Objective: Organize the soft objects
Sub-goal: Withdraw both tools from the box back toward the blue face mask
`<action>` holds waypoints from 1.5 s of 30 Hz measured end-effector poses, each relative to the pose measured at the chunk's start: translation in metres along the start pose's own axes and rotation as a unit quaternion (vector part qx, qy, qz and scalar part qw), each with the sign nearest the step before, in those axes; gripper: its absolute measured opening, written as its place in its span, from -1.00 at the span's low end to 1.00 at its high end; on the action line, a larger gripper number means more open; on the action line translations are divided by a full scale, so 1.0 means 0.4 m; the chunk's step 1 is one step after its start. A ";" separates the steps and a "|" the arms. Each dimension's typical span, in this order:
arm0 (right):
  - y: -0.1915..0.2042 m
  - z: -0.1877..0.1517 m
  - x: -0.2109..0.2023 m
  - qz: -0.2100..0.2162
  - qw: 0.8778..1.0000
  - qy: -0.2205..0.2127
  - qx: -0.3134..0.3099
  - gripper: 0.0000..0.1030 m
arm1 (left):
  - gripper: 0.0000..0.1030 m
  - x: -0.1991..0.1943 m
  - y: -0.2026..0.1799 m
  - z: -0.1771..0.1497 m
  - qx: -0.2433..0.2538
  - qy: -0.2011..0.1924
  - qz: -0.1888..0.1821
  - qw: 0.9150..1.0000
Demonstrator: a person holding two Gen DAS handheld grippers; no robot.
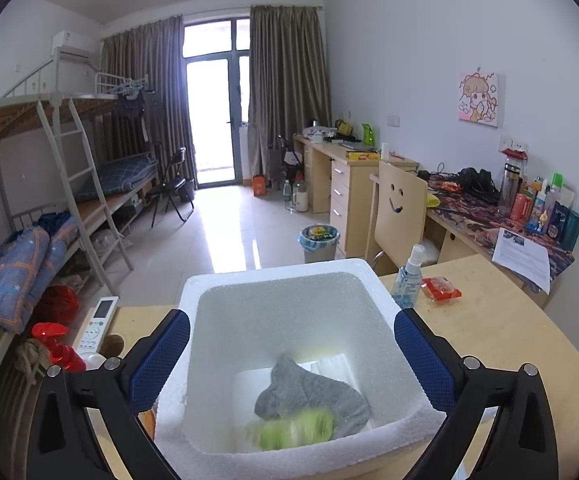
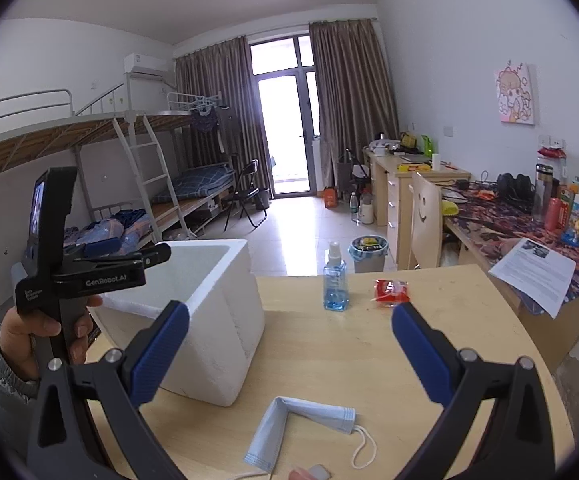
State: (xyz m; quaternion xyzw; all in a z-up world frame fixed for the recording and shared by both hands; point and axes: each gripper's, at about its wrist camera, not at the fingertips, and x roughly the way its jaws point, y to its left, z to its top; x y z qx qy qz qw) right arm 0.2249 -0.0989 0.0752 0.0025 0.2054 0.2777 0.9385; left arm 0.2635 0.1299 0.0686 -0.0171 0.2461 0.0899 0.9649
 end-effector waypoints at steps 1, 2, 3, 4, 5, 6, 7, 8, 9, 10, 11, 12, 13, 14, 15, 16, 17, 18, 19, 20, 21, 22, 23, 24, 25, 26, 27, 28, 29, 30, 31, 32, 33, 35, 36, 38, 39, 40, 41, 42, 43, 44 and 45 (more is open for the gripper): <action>-0.001 -0.001 -0.003 -0.002 1.000 -0.001 0.001 0.99 | 0.98 -0.003 -0.003 0.001 0.000 0.000 -0.002 1.000; -0.003 -0.002 -0.005 -0.002 1.000 -0.001 0.002 0.99 | 0.98 -0.009 -0.003 0.002 -0.001 -0.001 -0.002 1.000; -0.004 -0.002 -0.006 -0.002 1.000 -0.001 0.003 0.99 | 0.98 -0.017 -0.004 0.002 -0.001 -0.003 -0.003 1.000; -0.004 -0.003 -0.010 -0.003 1.000 -0.002 0.004 0.99 | 0.98 -0.029 -0.004 0.003 -0.002 -0.007 -0.007 1.000; -0.007 -0.004 -0.012 -0.003 1.000 -0.003 0.005 0.99 | 0.98 -0.038 -0.005 0.004 -0.001 -0.009 -0.009 1.000; -0.006 -0.004 -0.015 -0.003 1.000 -0.004 0.005 0.99 | 0.98 -0.055 -0.006 0.004 -0.001 -0.013 -0.011 1.000; -0.002 -0.005 -0.018 -0.003 1.000 -0.004 0.003 0.99 | 0.98 -0.068 -0.008 0.004 -0.001 -0.016 -0.013 1.000; 0.001 -0.005 -0.022 -0.003 1.000 -0.005 0.002 0.99 | 0.98 -0.080 -0.009 0.004 0.001 -0.018 -0.015 1.000; 0.004 -0.006 -0.028 -0.002 1.000 -0.006 0.002 0.99 | 0.98 -0.090 -0.010 0.004 0.001 -0.019 -0.016 1.000; 0.006 -0.006 -0.033 -0.001 1.000 -0.007 0.001 0.99 | 0.98 -0.108 -0.011 0.002 0.002 -0.024 -0.019 1.000; 0.011 -0.006 -0.040 0.000 1.000 -0.009 -0.001 0.99 | 0.98 -0.121 -0.012 0.002 0.002 -0.027 -0.018 0.999; 0.015 -0.007 -0.047 0.000 1.000 -0.010 -0.002 0.99 | 0.98 -0.141 -0.013 0.000 0.004 -0.032 -0.019 0.999; 0.021 -0.007 -0.058 0.002 1.000 -0.014 -0.005 0.99 | 0.98 -0.153 -0.014 -0.002 0.006 -0.034 -0.018 0.999; 0.025 -0.009 -0.065 0.002 1.000 -0.015 -0.008 0.99 | 0.98 -0.170 -0.015 -0.005 0.007 -0.037 -0.018 0.999; 0.031 -0.010 -0.073 0.001 1.000 -0.018 -0.010 0.99 | 0.98 -0.183 -0.014 -0.008 0.009 -0.038 -0.017 0.999; 0.037 -0.011 -0.081 0.000 1.000 -0.019 -0.013 0.99 | 0.98 -0.200 -0.013 -0.013 0.009 -0.041 -0.018 0.999; 0.044 -0.013 -0.092 -0.001 1.000 -0.022 -0.017 0.99 | 0.98 -0.218 -0.011 -0.018 0.007 -0.044 -0.017 0.999; 0.051 -0.015 -0.100 -0.002 1.000 -0.024 -0.018 0.99 | 0.98 -0.237 -0.009 -0.024 0.005 -0.047 -0.016 0.999; 0.058 -0.017 -0.113 0.000 0.999 -0.026 -0.021 0.99 | 0.98 -0.250 -0.004 -0.029 0.003 -0.050 -0.015 0.999; 0.063 -0.020 -0.121 0.002 0.999 -0.028 -0.023 0.99 | 0.98 -0.264 -0.002 -0.033 0.003 -0.053 -0.015 0.999; 0.068 -0.020 -0.132 0.003 0.999 -0.031 -0.024 0.99 | 0.98 -0.284 -0.002 -0.039 0.004 -0.057 -0.014 0.998; 0.073 -0.021 -0.144 0.003 0.999 -0.033 -0.026 0.99 | 0.98 -0.297 -0.003 -0.044 0.005 -0.060 -0.014 0.998; 0.078 -0.023 -0.157 0.001 0.999 -0.038 -0.028 0.99 | 0.98 -0.314 -0.004 -0.050 0.007 -0.063 -0.012 0.998; 0.081 -0.026 -0.170 0.000 0.999 -0.042 -0.028 0.99 | 0.98 -0.327 -0.005 -0.056 0.007 -0.066 -0.010 0.998; 0.083 -0.029 -0.179 0.000 0.999 -0.044 -0.028 0.99 | 0.98 -0.337 -0.007 -0.060 0.008 -0.068 -0.010 0.998; 0.085 -0.033 -0.190 0.001 0.999 -0.045 -0.027 0.99 | 0.98 -0.348 -0.009 -0.064 0.009 -0.070 -0.011 0.997; 0.088 -0.037 -0.201 0.003 0.999 -0.046 -0.026 0.99 | 0.98 -0.359 -0.012 -0.070 0.010 -0.072 -0.009 0.997; 0.089 -0.041 -0.209 0.003 0.999 -0.047 -0.025 0.99 | 0.98 -0.371 -0.013 -0.078 0.011 -0.074 -0.008 0.997; 0.091 -0.049 -0.218 0.004 0.999 -0.046 -0.023 0.99 | 0.98 -0.382 -0.013 -0.084 0.011 -0.078 -0.009 0.997; 0.092 -0.054 -0.224 0.004 0.999 -0.045 -0.023 0.99 | 0.98 -0.393 -0.013 -0.094 0.010 -0.081 -0.009 0.997; 0.095 -0.059 -0.231 0.004 0.999 -0.045 -0.025 0.99 | 0.98 -0.400 -0.012 -0.102 0.009 -0.082 -0.009 0.997; 0.097 -0.063 -0.238 0.002 0.999 -0.046 -0.026 0.99 | 0.98 -0.407 -0.008 -0.112 0.005 -0.084 -0.009 0.996; 0.099 -0.067 -0.242 0.001 0.999 -0.046 -0.026 0.99 | 0.98 -0.415 -0.003 -0.122 0.000 -0.085 -0.011 0.996; 0.106 -0.077 -0.254 0.003 0.998 -0.047 -0.029 0.99 | 0.98 -0.430 0.005 -0.144 -0.010 -0.089 -0.015 0.996; 0.108 -0.080 -0.259 0.003 0.998 -0.048 -0.029 0.99 | 0.98 -0.437 0.009 -0.156 -0.013 -0.092 -0.016 0.996; 0.114 -0.088 -0.269 0.006 0.998 -0.051 -0.029 0.99 | 0.98 -0.450 0.014 -0.182 -0.019 -0.099 -0.015 0.995; 0.116 -0.093 -0.271 0.008 0.998 -0.052 -0.029 0.99 | 0.98 -0.455 0.018 -0.198 -0.023 -0.103 -0.014 0.994; 0.119 -0.100 -0.274 0.011 0.998 -0.053 -0.029 0.99 | 0.98 -0.461 0.020 -0.211 -0.024 -0.106 -0.014 0.994; 0.119 -0.104 -0.278 0.014 0.998 -0.054 -0.029 0.99 | 0.98 -0.462 0.020 -0.221 -0.026 -0.106 -0.015 0.994; 0.122 -0.108 -0.279 0.016 0.998 -0.054 -0.029 0.99 | 0.98 -0.463 0.021 -0.233 -0.027 -0.107 -0.018 0.994; 0.123 -0.114 -0.280 0.019 0.998 -0.055 -0.030 0.99 | 0.98 -0.465 0.025 -0.249 -0.029 -0.109 -0.020 0.993; 0.127 -0.121 -0.281 0.023 0.998 -0.056 -0.032 0.99 | 0.98 -0.464 0.026 -0.261 -0.030 -0.110 -0.017 0.993; 0.128 -0.127 -0.281 0.023 0.998 -0.056 -0.033 0.99 | 0.98 -0.462 0.025 -0.275 -0.032 -0.113 -0.016 0.993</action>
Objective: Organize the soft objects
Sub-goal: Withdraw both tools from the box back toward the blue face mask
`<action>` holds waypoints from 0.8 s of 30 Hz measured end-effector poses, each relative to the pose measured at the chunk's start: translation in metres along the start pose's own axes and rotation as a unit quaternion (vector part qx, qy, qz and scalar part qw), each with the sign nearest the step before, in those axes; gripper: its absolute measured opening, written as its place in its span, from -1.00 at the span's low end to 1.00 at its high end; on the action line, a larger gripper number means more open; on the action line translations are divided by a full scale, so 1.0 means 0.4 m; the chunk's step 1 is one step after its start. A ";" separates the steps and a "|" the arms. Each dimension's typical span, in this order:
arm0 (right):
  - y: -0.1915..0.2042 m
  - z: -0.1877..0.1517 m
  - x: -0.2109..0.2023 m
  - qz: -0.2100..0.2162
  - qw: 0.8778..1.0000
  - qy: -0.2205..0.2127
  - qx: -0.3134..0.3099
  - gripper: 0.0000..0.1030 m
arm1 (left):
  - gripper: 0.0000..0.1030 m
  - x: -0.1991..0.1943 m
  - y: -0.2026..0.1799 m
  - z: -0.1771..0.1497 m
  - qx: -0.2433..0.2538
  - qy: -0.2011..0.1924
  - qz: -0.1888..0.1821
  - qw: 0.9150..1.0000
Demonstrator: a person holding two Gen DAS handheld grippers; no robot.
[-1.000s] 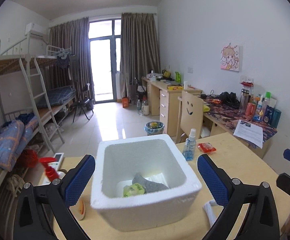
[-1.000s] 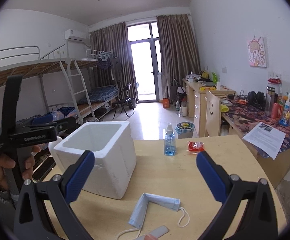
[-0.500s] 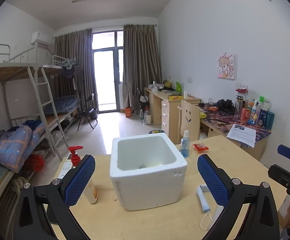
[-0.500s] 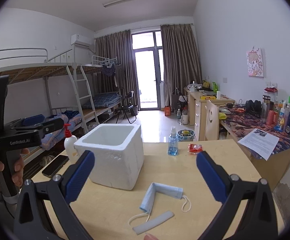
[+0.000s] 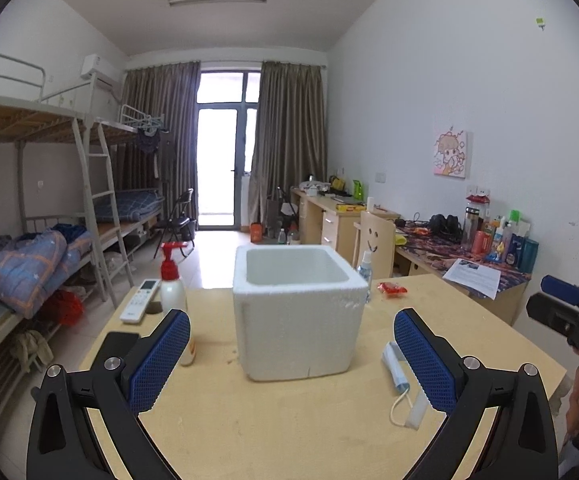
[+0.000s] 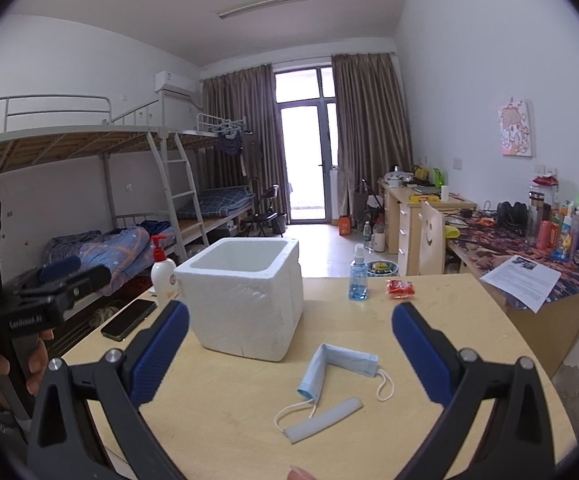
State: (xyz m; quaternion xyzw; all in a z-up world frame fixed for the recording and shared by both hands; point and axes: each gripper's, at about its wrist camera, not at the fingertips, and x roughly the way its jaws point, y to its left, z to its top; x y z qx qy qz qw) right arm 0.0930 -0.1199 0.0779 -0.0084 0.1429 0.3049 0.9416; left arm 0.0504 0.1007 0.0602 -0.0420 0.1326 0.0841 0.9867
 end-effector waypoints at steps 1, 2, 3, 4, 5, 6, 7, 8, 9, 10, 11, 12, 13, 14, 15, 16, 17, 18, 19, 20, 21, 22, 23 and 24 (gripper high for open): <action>0.001 -0.008 0.002 0.000 1.000 0.000 -0.001 0.99 | 0.98 -0.001 -0.001 -0.009 0.001 0.000 0.003 1.000; 0.002 -0.013 0.002 0.000 1.000 0.001 -0.002 0.99 | 0.98 0.000 -0.001 -0.019 0.004 0.001 0.006 1.000; 0.003 -0.018 0.003 -0.003 1.000 0.004 -0.003 0.99 | 0.98 0.001 -0.002 -0.027 0.006 0.001 0.006 1.000; 0.002 -0.023 0.004 -0.004 1.000 0.007 -0.005 0.99 | 0.98 0.000 0.001 -0.039 0.006 -0.002 0.002 1.000; 0.000 -0.030 0.003 -0.003 1.000 0.009 -0.004 0.99 | 0.98 0.000 0.005 -0.051 0.003 -0.006 0.001 1.000; -0.002 -0.034 0.002 -0.001 1.000 0.011 -0.003 0.99 | 0.98 0.001 0.007 -0.061 -0.001 -0.007 0.002 1.000; -0.005 -0.038 0.000 0.000 1.000 0.012 -0.002 0.99 | 0.98 0.003 0.012 -0.076 -0.010 -0.007 0.001 1.000; -0.008 -0.042 -0.002 -0.001 1.000 0.013 -0.002 0.99 | 0.98 0.006 0.017 -0.085 -0.018 -0.008 -0.002 1.000; -0.011 -0.046 -0.006 -0.002 1.000 0.012 -0.002 0.99 | 0.98 0.014 0.020 -0.101 -0.027 -0.005 -0.008 1.000; -0.017 -0.050 -0.009 -0.004 1.000 0.011 -0.001 0.99 | 0.98 0.017 0.026 -0.112 -0.034 -0.001 -0.011 0.999; -0.020 -0.051 -0.011 -0.005 1.000 0.011 0.001 0.99 | 0.98 0.021 0.029 -0.125 -0.041 0.001 -0.011 0.999; -0.025 -0.054 -0.013 -0.004 1.000 0.011 0.004 0.99 | 0.98 0.023 0.031 -0.137 -0.047 0.001 -0.010 0.999; -0.030 -0.057 -0.014 -0.002 1.000 0.012 0.005 0.99 | 0.98 0.025 0.031 -0.151 -0.053 -0.001 -0.012 0.999; -0.032 -0.060 -0.017 0.000 1.000 0.012 0.006 0.99 | 0.98 0.028 0.028 -0.163 -0.055 0.000 -0.012 0.998; -0.035 -0.063 -0.018 0.000 1.000 0.011 0.007 0.99 | 0.98 0.033 0.025 -0.171 -0.053 0.002 -0.010 0.999; -0.038 -0.067 -0.020 -0.002 1.000 0.010 0.006 0.99 | 0.98 0.039 0.016 -0.178 -0.048 0.004 -0.010 0.999; -0.039 -0.070 -0.021 -0.003 1.000 0.009 0.004 0.99 | 0.98 0.041 0.012 -0.184 -0.047 0.004 -0.010 0.999; -0.040 -0.074 -0.023 -0.004 1.000 0.008 0.003 0.99 | 0.98 0.043 0.006 -0.190 -0.046 0.003 -0.012 0.999; -0.043 -0.079 -0.025 -0.006 1.000 0.008 0.004 0.99 | 0.98 0.044 0.000 -0.197 -0.043 0.003 -0.014 0.999; -0.044 -0.084 -0.025 -0.007 1.000 0.008 0.005 0.99 | 0.98 0.045 -0.004 -0.203 -0.041 0.001 -0.016 0.999; -0.046 -0.088 -0.024 -0.007 1.000 0.008 0.005 0.99 | 0.98 0.044 -0.009 -0.209 -0.040 -0.001 -0.017 0.999; -0.048 -0.096 -0.022 -0.008 1.000 0.010 0.005 0.99 | 0.98 0.041 -0.014 -0.215 -0.039 -0.003 -0.018 0.999; -0.049 -0.100 -0.019 -0.011 1.000 0.012 0.005 0.99 | 0.98 0.039 -0.019 -0.220 -0.037 -0.006 -0.022 0.999; -0.050 -0.105 -0.016 -0.013 1.000 0.014 0.005 0.99 | 0.98 0.037 -0.023 -0.225 -0.033 -0.008 -0.024 0.999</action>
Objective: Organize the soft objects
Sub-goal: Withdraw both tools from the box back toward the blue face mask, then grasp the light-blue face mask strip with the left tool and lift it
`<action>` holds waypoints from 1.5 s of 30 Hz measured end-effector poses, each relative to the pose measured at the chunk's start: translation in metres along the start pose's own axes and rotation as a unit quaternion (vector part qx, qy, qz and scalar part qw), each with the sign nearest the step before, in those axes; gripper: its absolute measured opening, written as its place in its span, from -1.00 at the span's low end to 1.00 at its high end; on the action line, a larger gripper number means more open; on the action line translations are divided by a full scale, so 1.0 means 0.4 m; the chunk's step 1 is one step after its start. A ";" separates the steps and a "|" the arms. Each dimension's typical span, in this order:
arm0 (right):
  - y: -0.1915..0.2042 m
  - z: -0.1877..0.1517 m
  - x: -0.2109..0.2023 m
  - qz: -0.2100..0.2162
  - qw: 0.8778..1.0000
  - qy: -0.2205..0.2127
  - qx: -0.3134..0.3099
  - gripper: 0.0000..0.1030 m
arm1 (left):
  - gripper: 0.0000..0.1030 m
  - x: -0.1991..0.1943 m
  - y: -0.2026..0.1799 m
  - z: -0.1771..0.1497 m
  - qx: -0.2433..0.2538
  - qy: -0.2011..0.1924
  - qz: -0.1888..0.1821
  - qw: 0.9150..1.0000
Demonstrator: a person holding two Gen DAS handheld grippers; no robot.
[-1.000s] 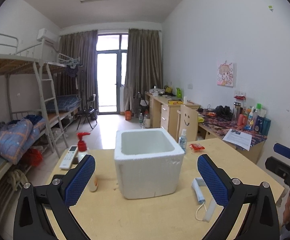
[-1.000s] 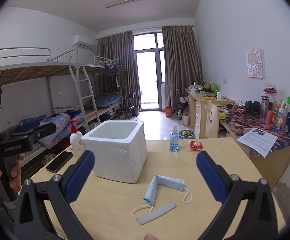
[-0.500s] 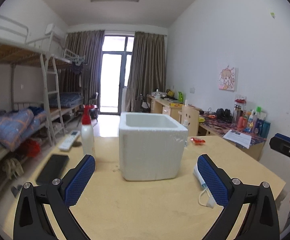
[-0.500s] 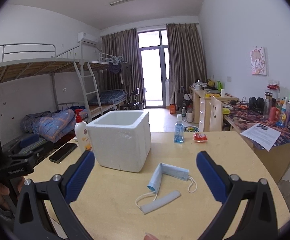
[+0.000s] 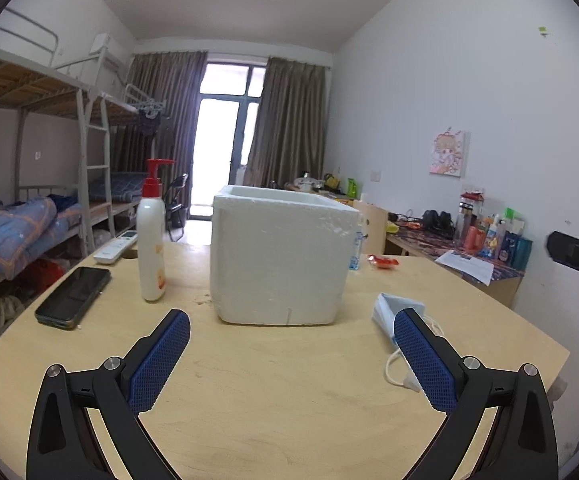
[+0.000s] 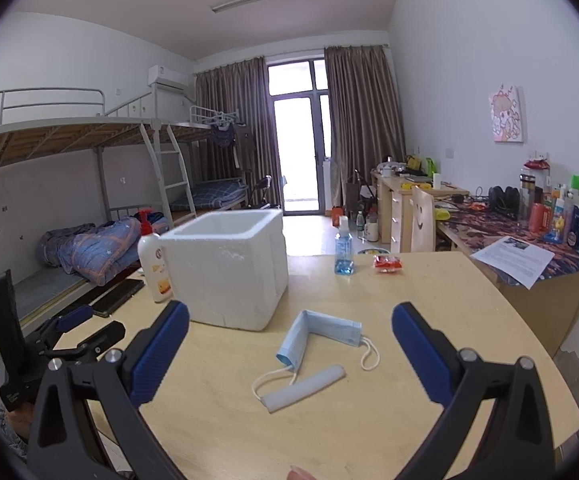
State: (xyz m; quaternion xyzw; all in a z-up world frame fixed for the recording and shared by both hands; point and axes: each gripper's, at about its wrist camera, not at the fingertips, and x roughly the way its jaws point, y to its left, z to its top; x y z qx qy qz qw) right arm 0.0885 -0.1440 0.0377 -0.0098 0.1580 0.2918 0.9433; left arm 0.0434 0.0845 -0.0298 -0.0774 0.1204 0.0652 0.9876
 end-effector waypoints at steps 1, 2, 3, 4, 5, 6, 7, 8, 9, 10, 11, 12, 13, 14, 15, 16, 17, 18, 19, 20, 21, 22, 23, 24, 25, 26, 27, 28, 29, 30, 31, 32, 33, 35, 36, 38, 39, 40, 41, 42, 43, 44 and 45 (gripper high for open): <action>-0.001 -0.005 0.005 0.001 1.000 0.002 0.001 0.99 | 0.98 -0.002 -0.001 -0.004 0.002 -0.002 0.003 1.000; -0.002 -0.008 0.009 0.003 1.000 0.004 0.002 0.99 | 0.98 -0.003 -0.003 -0.007 0.003 -0.004 0.006 1.000; -0.004 -0.010 0.014 0.006 1.000 0.007 0.004 0.99 | 0.98 -0.002 -0.002 -0.008 0.004 -0.006 0.009 1.000; -0.005 -0.012 0.020 0.009 1.000 0.011 0.006 0.99 | 0.98 0.000 -0.002 -0.006 0.002 -0.010 0.012 1.000; -0.007 -0.012 0.022 0.010 1.000 0.012 0.007 0.99 | 0.98 0.004 -0.004 -0.002 -0.005 -0.013 0.011 1.000; -0.007 -0.011 0.024 0.012 1.000 0.013 0.007 0.99 | 0.98 0.007 -0.006 0.004 -0.010 -0.016 0.005 1.000; -0.006 -0.011 0.025 0.014 1.000 0.014 0.007 0.99 | 0.98 0.011 -0.011 0.010 -0.018 -0.021 -0.007 1.000; -0.006 -0.011 0.027 0.014 1.000 0.017 0.006 0.99 | 0.98 0.014 -0.016 0.012 -0.019 -0.021 -0.017 0.999; -0.005 -0.012 0.028 0.012 1.000 0.019 0.005 0.99 | 0.98 0.020 -0.028 0.015 -0.015 -0.018 -0.030 0.999; -0.006 -0.014 0.029 0.009 1.000 0.022 0.003 0.99 | 0.98 0.025 -0.034 0.013 -0.011 -0.015 -0.035 0.999; -0.008 -0.018 0.030 0.007 1.000 0.024 0.001 0.99 | 0.98 0.029 -0.038 0.009 -0.007 -0.012 -0.037 0.999; -0.010 -0.024 0.030 0.004 1.000 0.025 0.001 0.99 | 0.98 0.037 -0.042 0.006 -0.005 -0.006 -0.040 0.999; -0.016 -0.030 0.032 0.001 1.000 0.027 0.003 0.99 | 0.98 0.049 -0.045 0.003 -0.004 0.003 -0.042 0.999; -0.021 -0.035 0.034 0.000 1.000 0.029 0.007 0.99 | 0.98 0.061 -0.049 0.005 -0.006 0.011 -0.041 0.999; -0.028 -0.039 0.039 -0.002 0.999 0.033 0.012 0.99 | 0.98 0.073 -0.050 0.008 -0.010 0.019 -0.041 0.999; -0.035 -0.042 0.043 -0.004 0.999 0.036 0.016 0.99 | 0.98 0.081 -0.053 0.012 -0.011 0.022 -0.046 0.999; -0.041 -0.043 0.046 -0.005 0.999 0.037 0.019 0.99 | 0.98 0.088 -0.058 0.017 -0.010 0.023 -0.054 0.998; -0.046 -0.045 0.047 -0.006 0.999 0.037 0.023 0.99 | 0.98 0.094 -0.065 0.024 -0.009 0.023 -0.059 0.998; -0.050 -0.048 0.050 -0.005 0.999 0.039 0.024 0.99 | 0.98 0.105 -0.075 0.033 -0.007 0.026 -0.060 0.998; -0.053 -0.051 0.053 -0.006 0.999 0.041 0.024 0.99 | 0.98 0.113 -0.082 0.034 -0.006 0.028 -0.064 0.998; -0.056 -0.053 0.054 -0.009 0.999 0.041 0.025 0.99 | 0.98 0.120 -0.090 0.038 -0.003 0.031 -0.072 0.997; -0.060 -0.055 0.054 -0.011 0.999 0.041 0.026 0.99 | 0.98 0.129 -0.094 0.044 0.000 0.034 -0.078 0.996; -0.064 -0.056 0.056 -0.011 0.999 0.042 0.027 0.99 | 0.98 0.138 -0.101 0.047 0.001 0.037 -0.079 0.996; -0.067 -0.056 0.057 -0.011 0.999 0.042 0.027 0.99 | 0.98 0.149 -0.109 0.050 0.003 0.040 -0.081 0.996; -0.074 -0.058 0.057 -0.013 0.999 0.042 0.027 0.99 | 0.98 0.156 -0.114 0.049 0.004 0.044 -0.083 0.996; -0.078 -0.062 0.055 -0.016 0.999 0.042 0.029 0.99 | 0.98 0.166 -0.121 0.049 0.007 0.050 -0.087 0.995; -0.085 -0.064 0.055 -0.017 0.998 0.042 0.031 0.99 | 0.98 0.174 -0.126 0.049 0.008 0.055 -0.089 0.995; -0.095 -0.066 0.055 -0.017 0.998 0.043 0.034 0.99 | 0.98 0.180 -0.128 0.048 0.009 0.057 -0.090 0.994; -0.101 -0.069 0.057 -0.017 0.998 0.043 0.037 0.99 | 0.98 0.185 -0.131 0.049 0.009 0.061 -0.090 0.994; -0.109 -0.073 0.057 -0.018 0.998 0.044 0.040 0.99 | 0.98 0.192 -0.135 0.049 0.010 0.066 -0.091 0.994; -0.113 -0.075 0.059 -0.019 0.998 0.045 0.043 0.99 | 0.98 0.198 -0.139 0.049 0.011 0.070 -0.094 0.993; -0.120 -0.079 0.062 -0.016 0.998 0.048 0.045 0.99 | 0.98 0.203 -0.144 0.050 0.012 0.074 -0.097 0.992; -0.124 -0.083 0.063 -0.014 0.998 0.049 0.046 0.99 | 0.98 0.207 -0.151 0.050 0.014 0.078 -0.098 0.992; -0.128 -0.090 0.065 -0.013 0.998 0.052 0.044 0.99 | 0.98 0.217 -0.166 0.051 0.021 0.085 -0.098 0.991; -0.132 -0.093 0.067 -0.013 0.998 0.053 0.043 0.99 | 0.98 0.220 -0.173 0.050 0.024 0.087 -0.098 0.991; -0.140 -0.102 0.069 -0.015 0.997 0.056 0.044 0.99 | 0.98 0.232 -0.190 0.049 0.030 0.095 -0.100 0.990; -0.142 -0.106 0.070 -0.015 0.997 0.056 0.042 0.99 | 0.98 0.238 -0.195 0.049 0.031 0.097 -0.101 0.990; -0.145 -0.111 0.069 -0.017 0.998 0.056 0.039 0.99 | 0.98 0.244 -0.202 0.048 0.034 0.103 -0.101 0.989; -0.150 -0.115 0.068 -0.018 0.998 0.056 0.039 0.99 | 0.98 0.251 -0.207 0.046 0.038 0.108 -0.103 0.988; -0.156 -0.118 0.068 -0.016 0.997 0.056 0.041 0.99 | 0.98 0.259 -0.216 0.044 0.041 0.116 -0.106 0.987; -0.164 -0.121 0.067 -0.012 0.997 0.057 0.044 0.99 | 0.98 0.266 -0.221 0.043 0.043 0.121 -0.105 0.986; -0.170 -0.123 0.067 -0.010 0.997 0.057 0.046 0.99 | 0.98 0.273 -0.227 0.042 0.045 0.126 -0.102 0.986; -0.176 -0.126 0.068 -0.010 0.997 0.058 0.048 0.99 | 0.98 0.281 -0.232 0.041 0.047 0.130 -0.101 0.985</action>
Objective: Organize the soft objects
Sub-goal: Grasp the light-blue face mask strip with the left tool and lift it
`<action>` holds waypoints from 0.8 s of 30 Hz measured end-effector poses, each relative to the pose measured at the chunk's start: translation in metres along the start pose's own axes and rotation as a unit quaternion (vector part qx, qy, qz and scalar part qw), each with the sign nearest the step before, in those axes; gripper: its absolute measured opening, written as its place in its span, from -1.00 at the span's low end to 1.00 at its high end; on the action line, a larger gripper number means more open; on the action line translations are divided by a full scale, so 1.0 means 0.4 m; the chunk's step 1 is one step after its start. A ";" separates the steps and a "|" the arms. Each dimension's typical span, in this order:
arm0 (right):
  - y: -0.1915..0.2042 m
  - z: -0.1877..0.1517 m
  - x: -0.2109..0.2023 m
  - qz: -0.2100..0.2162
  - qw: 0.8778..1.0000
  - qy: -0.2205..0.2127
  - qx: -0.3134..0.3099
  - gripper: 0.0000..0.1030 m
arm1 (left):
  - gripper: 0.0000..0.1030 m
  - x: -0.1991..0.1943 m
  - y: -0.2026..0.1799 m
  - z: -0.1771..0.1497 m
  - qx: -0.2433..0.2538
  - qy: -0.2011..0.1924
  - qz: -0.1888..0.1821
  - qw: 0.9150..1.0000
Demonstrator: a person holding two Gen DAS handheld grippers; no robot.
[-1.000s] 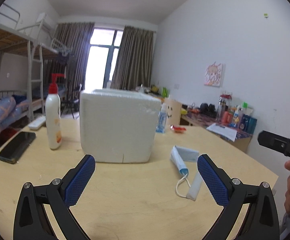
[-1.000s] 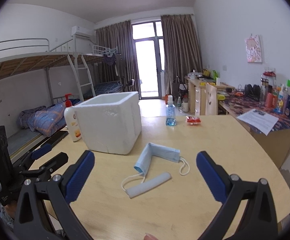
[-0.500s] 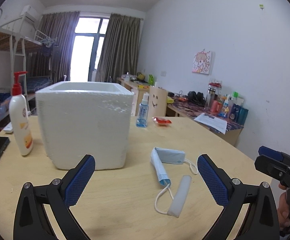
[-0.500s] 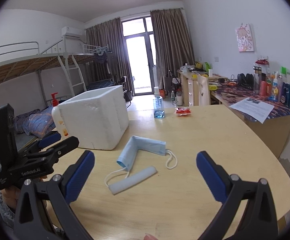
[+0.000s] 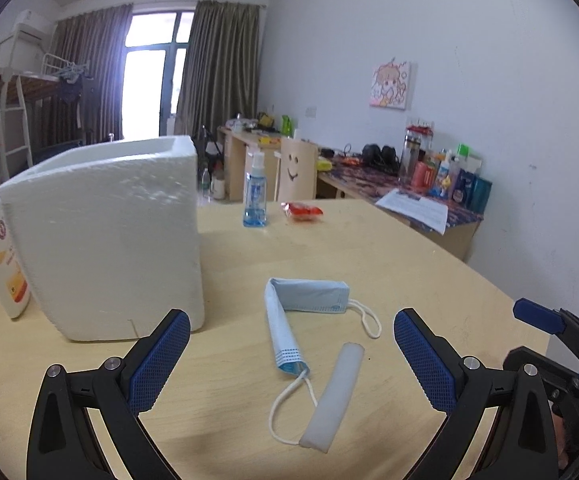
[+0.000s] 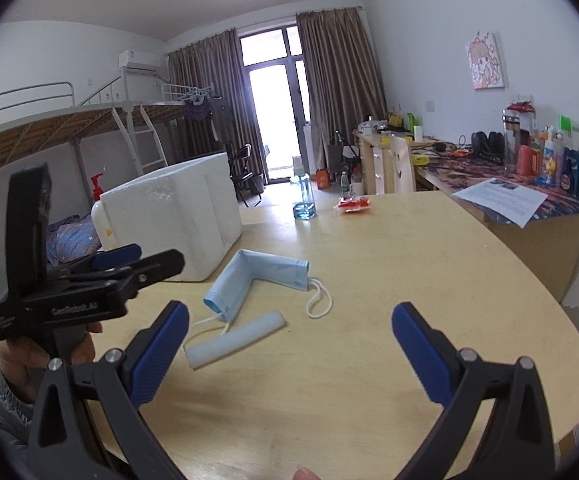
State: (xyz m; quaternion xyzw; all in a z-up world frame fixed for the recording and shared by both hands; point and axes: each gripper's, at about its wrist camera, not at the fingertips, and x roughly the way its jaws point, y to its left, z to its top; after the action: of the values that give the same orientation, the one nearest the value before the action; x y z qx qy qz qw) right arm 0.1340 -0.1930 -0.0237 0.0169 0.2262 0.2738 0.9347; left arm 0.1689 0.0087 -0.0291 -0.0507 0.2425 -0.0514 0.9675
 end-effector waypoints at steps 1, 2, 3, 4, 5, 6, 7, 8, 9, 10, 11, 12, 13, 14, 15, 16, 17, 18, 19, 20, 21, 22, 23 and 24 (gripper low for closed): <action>-0.007 -0.003 0.003 0.002 1.000 0.002 0.003 0.99 | 0.98 0.012 -0.005 0.005 0.003 0.007 0.001 1.000; -0.012 -0.001 0.009 0.006 1.000 0.004 0.005 0.99 | 0.98 0.020 -0.007 0.007 0.004 0.011 0.002 1.000; -0.017 -0.004 0.013 0.009 1.000 0.006 0.006 0.99 | 0.97 0.029 -0.007 0.008 0.004 0.014 0.004 1.000; -0.021 -0.006 0.018 0.012 1.000 0.008 0.007 0.99 | 0.96 0.039 -0.009 0.009 0.005 0.016 0.007 1.000; -0.024 -0.008 0.024 0.015 1.000 0.012 0.007 0.99 | 0.94 0.049 -0.008 0.009 0.004 0.021 0.010 1.000; -0.026 -0.008 0.031 0.017 1.000 0.016 0.007 0.99 | 0.86 0.058 -0.006 0.009 0.003 0.027 0.012 1.000; -0.028 -0.010 0.037 0.018 1.000 0.020 0.007 0.99 | 0.82 0.070 -0.005 0.010 -0.001 0.035 0.011 0.999; -0.028 -0.010 0.043 0.019 0.999 0.026 0.004 0.99 | 0.81 0.079 -0.004 0.010 -0.004 0.042 0.008 0.999; -0.028 -0.011 0.046 0.021 0.999 0.028 0.002 0.99 | 0.80 0.085 -0.003 0.011 -0.007 0.047 0.008 0.999; -0.030 -0.009 0.050 0.022 0.999 0.030 0.000 0.99 | 0.75 0.093 -0.005 0.012 -0.008 0.053 0.009 0.999; -0.031 -0.008 0.052 0.023 0.999 0.032 0.001 0.99 | 0.72 0.100 -0.005 0.014 -0.009 0.057 0.011 0.998; -0.033 -0.006 0.056 0.029 0.999 0.035 0.001 0.99 | 0.67 0.110 -0.005 0.017 -0.009 0.064 0.014 0.998; -0.033 -0.004 0.059 0.033 0.999 0.037 -0.001 0.99 | 0.65 0.119 -0.003 0.021 -0.010 0.070 0.017 0.997; -0.036 -0.006 0.062 0.034 0.999 0.038 -0.003 0.99 | 0.65 0.124 0.000 0.024 -0.011 0.073 0.018 0.997; -0.035 -0.005 0.066 0.034 0.999 0.040 -0.006 0.99 | 0.63 0.131 0.002 0.026 -0.011 0.077 0.022 0.997; -0.035 -0.004 0.069 0.036 0.998 0.042 -0.007 0.99 | 0.56 0.144 0.005 0.028 -0.013 0.085 0.026 0.996; -0.035 -0.004 0.072 0.039 0.998 0.044 -0.007 0.99 | 0.51 0.154 0.006 0.029 -0.014 0.092 0.024 0.995; -0.035 -0.004 0.075 0.041 0.998 0.047 -0.007 0.99 | 0.44 0.166 0.006 0.031 -0.014 0.100 0.022 0.995; -0.034 -0.004 0.077 0.043 0.998 0.049 -0.009 0.99 | 0.39 0.178 0.006 0.030 -0.012 0.110 0.025 0.994; -0.033 -0.005 0.078 0.043 0.998 0.050 -0.010 0.99 | 0.38 0.188 0.005 0.031 -0.009 0.115 0.024 0.993; -0.031 -0.004 0.080 0.042 0.998 0.052 -0.012 0.99 | 0.37 0.194 0.005 0.032 -0.006 0.118 0.024 0.993; -0.031 -0.004 0.081 0.042 0.998 0.053 -0.012 0.99 | 0.29 0.201 0.005 0.033 -0.004 0.123 0.028 0.992; -0.031 -0.003 0.083 0.043 0.997 0.055 -0.013 0.99 | 0.25 0.204 0.007 0.033 -0.005 0.126 0.029 0.992; -0.030 -0.003 0.085 0.044 0.997 0.056 -0.014 0.99 | 0.23 0.206 0.009 0.034 -0.005 0.126 0.029 0.992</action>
State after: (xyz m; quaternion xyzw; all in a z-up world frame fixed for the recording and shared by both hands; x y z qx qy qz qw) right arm 0.1649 -0.1857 -0.0404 -0.0016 0.2735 0.3180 0.9078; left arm 0.2478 0.0029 -0.0559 -0.0415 0.3642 -0.0284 0.9300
